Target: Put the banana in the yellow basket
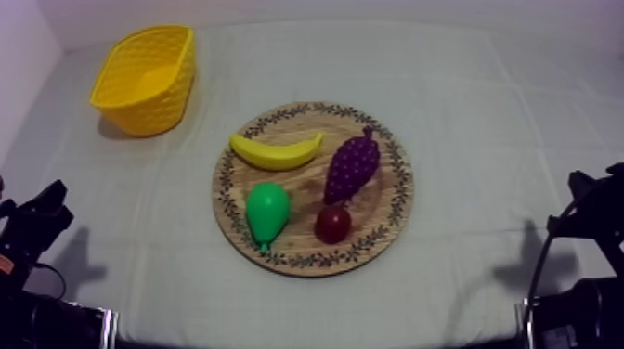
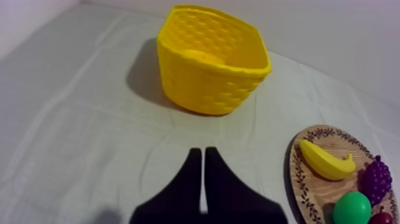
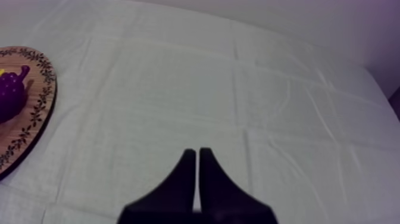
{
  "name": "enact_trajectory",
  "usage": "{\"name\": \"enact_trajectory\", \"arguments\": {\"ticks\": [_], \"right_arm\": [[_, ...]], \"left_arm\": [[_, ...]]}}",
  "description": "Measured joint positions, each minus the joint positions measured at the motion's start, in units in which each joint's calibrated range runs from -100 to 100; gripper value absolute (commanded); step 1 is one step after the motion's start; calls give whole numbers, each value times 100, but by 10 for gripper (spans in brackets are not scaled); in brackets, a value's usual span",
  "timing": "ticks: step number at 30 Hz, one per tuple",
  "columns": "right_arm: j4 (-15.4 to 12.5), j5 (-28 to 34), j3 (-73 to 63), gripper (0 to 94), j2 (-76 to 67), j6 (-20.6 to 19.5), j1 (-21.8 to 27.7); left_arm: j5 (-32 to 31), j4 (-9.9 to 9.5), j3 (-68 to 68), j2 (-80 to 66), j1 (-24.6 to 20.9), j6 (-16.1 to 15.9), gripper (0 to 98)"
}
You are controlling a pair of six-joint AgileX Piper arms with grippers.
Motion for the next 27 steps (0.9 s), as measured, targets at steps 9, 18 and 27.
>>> {"name": "enact_trajectory", "arguments": {"ticks": [9, 18, 27], "right_arm": [[0, 0, 0, 3, 0, 0, 0], [0, 0, 0, 3, 0, 0, 0], [0, -9, 0, 3, 0, 0, 0]], "left_arm": [[-8, -8, 0, -28, 245, 37, 1], [-8, -8, 0, -28, 245, -9, 1], [-8, -8, 0, -28, 245, -53, 1]]}}
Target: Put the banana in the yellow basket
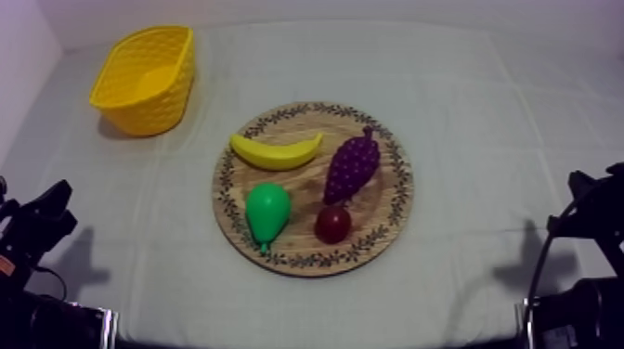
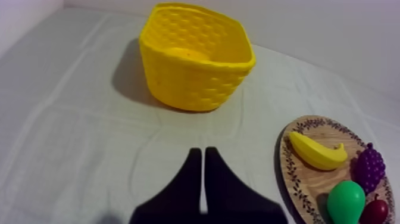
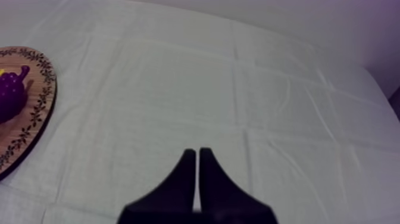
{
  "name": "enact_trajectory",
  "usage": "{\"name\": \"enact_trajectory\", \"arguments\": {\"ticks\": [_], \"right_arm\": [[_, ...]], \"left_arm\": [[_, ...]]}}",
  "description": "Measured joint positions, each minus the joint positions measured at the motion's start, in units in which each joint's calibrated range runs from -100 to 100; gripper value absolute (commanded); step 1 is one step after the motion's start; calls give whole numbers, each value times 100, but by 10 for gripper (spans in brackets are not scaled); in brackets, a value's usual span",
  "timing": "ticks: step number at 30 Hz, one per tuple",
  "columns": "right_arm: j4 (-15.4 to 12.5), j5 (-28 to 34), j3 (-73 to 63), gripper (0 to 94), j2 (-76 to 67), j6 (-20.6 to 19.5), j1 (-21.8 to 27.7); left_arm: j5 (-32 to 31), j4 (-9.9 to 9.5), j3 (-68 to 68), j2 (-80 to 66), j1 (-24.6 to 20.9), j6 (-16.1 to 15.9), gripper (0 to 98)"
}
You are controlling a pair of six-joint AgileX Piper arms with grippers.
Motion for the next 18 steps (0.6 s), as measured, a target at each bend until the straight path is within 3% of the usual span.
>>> {"name": "enact_trajectory", "arguments": {"ticks": [14, 18], "right_arm": [[0, 0, 0, 3, 0, 2, 0], [0, 0, 0, 3, 0, 2, 0]], "left_arm": [[-251, 30, 57, 53, -19, -64, 1], [-270, 134, -114, 238, -45, -176, 1]]}}
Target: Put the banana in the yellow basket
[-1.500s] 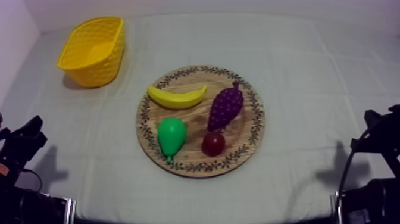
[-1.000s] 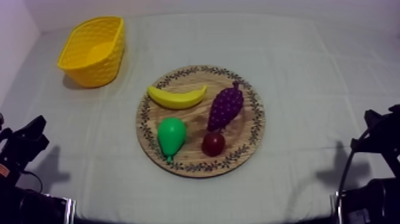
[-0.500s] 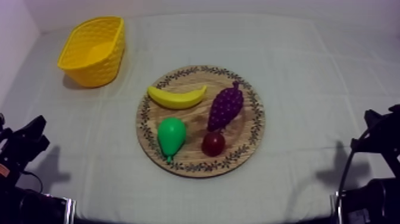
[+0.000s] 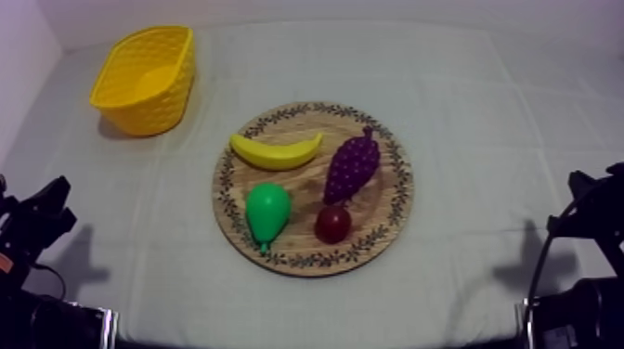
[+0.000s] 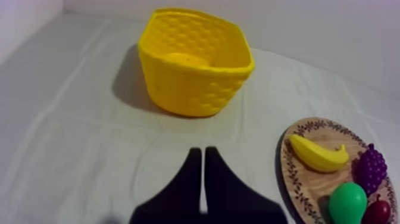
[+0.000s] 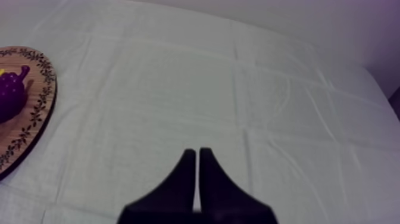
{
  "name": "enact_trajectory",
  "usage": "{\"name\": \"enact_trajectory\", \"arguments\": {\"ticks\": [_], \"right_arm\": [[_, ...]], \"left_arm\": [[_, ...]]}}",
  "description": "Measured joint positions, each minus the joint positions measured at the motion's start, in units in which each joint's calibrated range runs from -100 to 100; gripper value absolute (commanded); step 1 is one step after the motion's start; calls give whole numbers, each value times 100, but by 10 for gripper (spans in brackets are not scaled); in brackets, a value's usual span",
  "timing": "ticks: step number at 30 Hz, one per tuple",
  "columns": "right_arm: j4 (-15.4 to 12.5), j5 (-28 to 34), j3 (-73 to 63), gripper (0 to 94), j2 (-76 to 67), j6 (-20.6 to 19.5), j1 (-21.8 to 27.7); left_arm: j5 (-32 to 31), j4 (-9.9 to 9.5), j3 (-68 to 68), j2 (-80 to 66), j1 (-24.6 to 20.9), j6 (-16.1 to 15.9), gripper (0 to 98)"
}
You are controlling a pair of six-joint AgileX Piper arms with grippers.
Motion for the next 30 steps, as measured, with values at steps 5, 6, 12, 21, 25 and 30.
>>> {"name": "enact_trajectory", "arguments": {"ticks": [5, 6, 12, 21, 25, 30], "right_arm": [[0, 0, 0, 3, 0, 0, 0], [0, 0, 0, 3, 0, 0, 0], [0, 0, 0, 3, 0, 0, 0], [0, 6, 0, 3, 0, 0, 0], [0, 6, 0, 3, 0, 0, 0], [0, 6, 0, 3, 0, 0, 0]], "left_arm": [[-7, 66, -396, 460, -44, -135, 1], [-1, 118, -494, 587, -44, -175, 1], [122, 197, -1235, 1501, 0, -421, 1], [294, 496, -2839, 3171, 112, -1046, 1], [326, 808, -3502, 3916, 167, -1497, 1], [446, 615, -4160, 4720, 589, -1755, 2]]}}
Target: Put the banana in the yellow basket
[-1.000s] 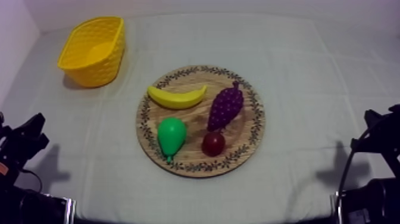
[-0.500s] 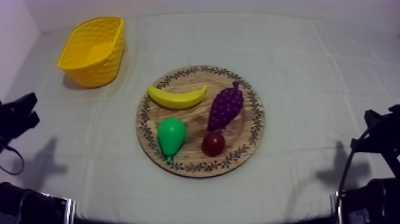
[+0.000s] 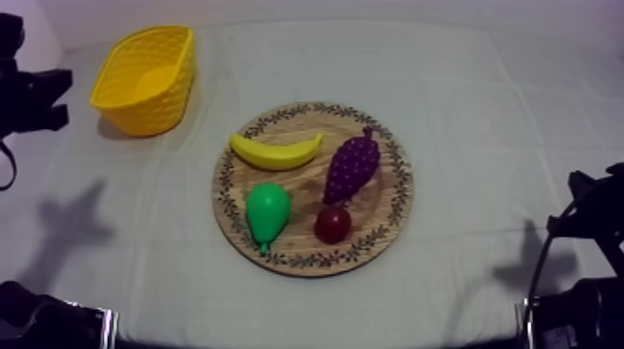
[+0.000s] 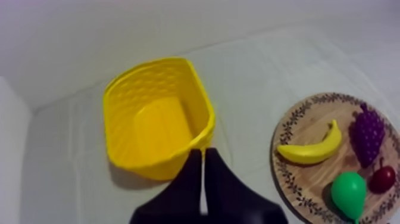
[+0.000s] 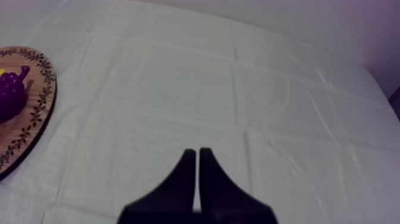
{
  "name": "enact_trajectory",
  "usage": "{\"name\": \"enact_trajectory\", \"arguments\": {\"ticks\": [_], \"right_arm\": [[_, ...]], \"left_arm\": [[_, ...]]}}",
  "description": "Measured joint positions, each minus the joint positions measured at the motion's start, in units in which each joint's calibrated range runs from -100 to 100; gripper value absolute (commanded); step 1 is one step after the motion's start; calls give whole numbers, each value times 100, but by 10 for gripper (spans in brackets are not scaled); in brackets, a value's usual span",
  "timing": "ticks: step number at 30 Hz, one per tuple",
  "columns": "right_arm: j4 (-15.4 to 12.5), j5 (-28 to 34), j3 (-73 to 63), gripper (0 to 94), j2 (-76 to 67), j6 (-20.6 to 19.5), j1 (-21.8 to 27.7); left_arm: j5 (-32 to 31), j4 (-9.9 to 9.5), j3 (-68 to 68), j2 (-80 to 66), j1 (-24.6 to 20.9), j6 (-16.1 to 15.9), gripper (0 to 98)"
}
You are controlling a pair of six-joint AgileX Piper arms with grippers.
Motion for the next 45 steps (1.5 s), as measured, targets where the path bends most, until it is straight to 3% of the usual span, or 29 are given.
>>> {"name": "enact_trajectory", "arguments": {"ticks": [5, 8, 12, 15, 21, 26, 37, 45], "right_arm": [[0, 0, 0, 3, 0, 0, 0], [0, 0, 0, 3, 0, 0, 0], [0, 0, 0, 3, 0, 0, 0], [0, 0, 0, 3, 0, 0, 0], [0, 0, 0, 3, 0, 0, 0], [0, 0, 0, 3, 0, 0, 0], [0, 0, 0, 3, 0, 0, 0], [0, 0, 0, 3, 0, 0, 0]], "left_arm": [[339, -825, -736, 656, 643, 182, 3], [398, -1082, -1147, 1072, 955, 494, 4], [416, -1119, -1664, 1705, 1265, 1112, 12], [427, -1112, -2018, 2168, 1428, 1406, 17], [554, -1020, -2594, 3022, 1654, 1548, 27], [693, -1005, -3018, 3580, 1806, 1188, 34], [1156, -1031, -3340, 4505, 1986, -540, 49], [1175, -1016, -2928, 4853, 2013, -1102, 68]]}}
